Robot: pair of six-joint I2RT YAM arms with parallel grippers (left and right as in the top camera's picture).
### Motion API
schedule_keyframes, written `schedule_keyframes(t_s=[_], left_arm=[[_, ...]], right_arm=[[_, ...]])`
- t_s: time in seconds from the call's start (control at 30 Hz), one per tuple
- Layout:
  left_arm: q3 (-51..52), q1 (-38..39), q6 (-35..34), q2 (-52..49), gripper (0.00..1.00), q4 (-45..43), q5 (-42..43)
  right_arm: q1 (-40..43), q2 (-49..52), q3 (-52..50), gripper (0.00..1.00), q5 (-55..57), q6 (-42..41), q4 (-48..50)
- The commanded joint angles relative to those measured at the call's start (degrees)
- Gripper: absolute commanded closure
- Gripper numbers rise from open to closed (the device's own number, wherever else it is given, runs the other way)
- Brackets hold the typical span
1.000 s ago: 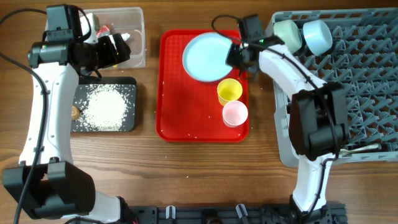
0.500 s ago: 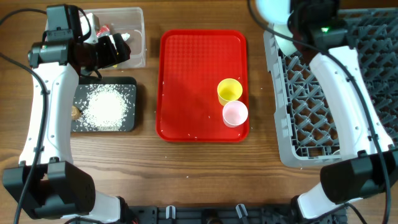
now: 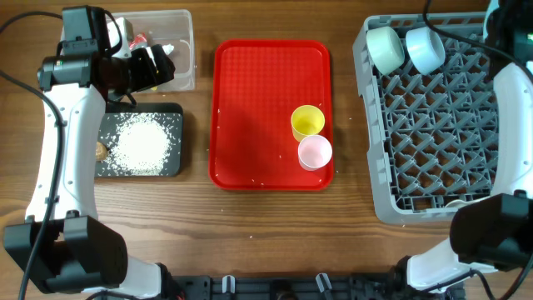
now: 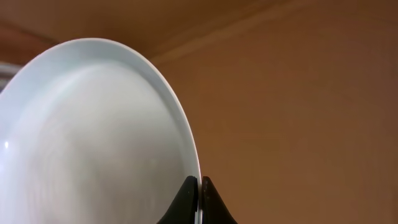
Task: Sort waste into correct bins and load items into the dishwasher rack
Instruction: 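Place the blue plate upright in the rack's back right corner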
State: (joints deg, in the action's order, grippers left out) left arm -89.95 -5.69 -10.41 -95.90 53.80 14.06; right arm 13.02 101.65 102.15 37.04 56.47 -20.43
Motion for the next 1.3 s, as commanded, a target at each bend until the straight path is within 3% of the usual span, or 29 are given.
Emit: schedule_keyframes(t_s=[0.0,0.3,0.83,0.87,0.9,0.93,1.1,1.17,1.27], left_arm=[[-0.3,-0.1,-0.3,0.3,0.0,-0.1,0.5],[-0.3,-0.1,-0.3,0.3,0.0,-0.1,0.5],[-0.3,-0.1,-0.3,0.3,0.0,-0.1,0.5],[-0.3,-0.1,-0.3,0.3,0.0,-0.1,0.5],[-0.3,-0.1,-0.3,0.3,0.0,-0.1,0.5],[-0.3,-0.1,-0.3,0.3,0.0,-0.1,0.5],[-0.3,-0.1,-0.3,0.3,0.0,-0.1,0.5],[-0.3,-0.1,-0.3,0.3,0.0,-0.1,0.5],[-0.3,-0.1,-0.3,0.3,0.0,-0.1,0.5]], right_arm=[[1.5,3.8,-0.6,0.96,-5.0,7.0,0.6],[1.8,12.7,-0.6,0.96,-5.2,9.9,9.0],[-0.3,19.0,-0.6,0.96,-8.6,6.2,7.7],[-0.3,19.0,-0.6,0.76,-8.5,4.9,8.3],[-0.3,19.0,-0.6,0.3,-8.3,2.6,9.4],[-0.3,19.0,-0.6,0.0,-7.3,-1.1,11.0],[-0.4,12.3,-0.3,0.0,-5.5,-13.8,16.7],[-0.6,3.9,-0.1,0.0,-5.5,-20.4,16.4],[-4.2,-8.5,-0.1,0.0,-12.9,-35.7,2.3]])
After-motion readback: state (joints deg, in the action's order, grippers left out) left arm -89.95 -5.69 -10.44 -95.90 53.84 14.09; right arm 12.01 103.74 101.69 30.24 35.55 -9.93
